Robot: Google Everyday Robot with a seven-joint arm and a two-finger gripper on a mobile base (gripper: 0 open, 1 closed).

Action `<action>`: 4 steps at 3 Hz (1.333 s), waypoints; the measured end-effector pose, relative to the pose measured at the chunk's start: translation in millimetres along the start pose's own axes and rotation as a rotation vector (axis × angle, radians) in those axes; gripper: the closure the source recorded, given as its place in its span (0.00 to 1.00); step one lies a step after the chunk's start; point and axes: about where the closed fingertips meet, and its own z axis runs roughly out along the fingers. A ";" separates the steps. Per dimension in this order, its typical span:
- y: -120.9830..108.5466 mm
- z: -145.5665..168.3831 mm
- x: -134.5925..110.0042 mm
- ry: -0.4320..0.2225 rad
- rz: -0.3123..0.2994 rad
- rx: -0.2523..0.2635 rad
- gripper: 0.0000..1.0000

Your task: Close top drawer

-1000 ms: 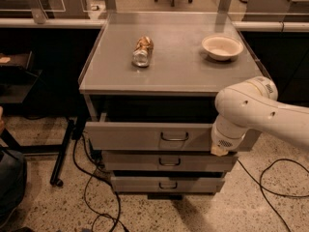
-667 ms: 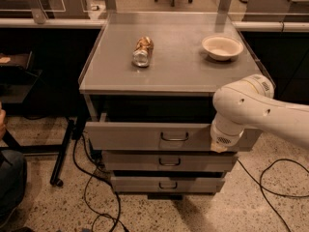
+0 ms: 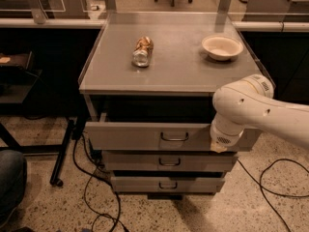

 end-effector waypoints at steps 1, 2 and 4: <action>0.0 0.0 0.0 0.000 0.000 0.000 0.34; 0.0 0.0 0.0 0.000 0.000 0.000 0.11; 0.1 0.1 0.0 0.000 0.000 0.000 0.00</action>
Offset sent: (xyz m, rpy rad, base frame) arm 0.0000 0.0000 0.0000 0.0000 0.0000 0.0000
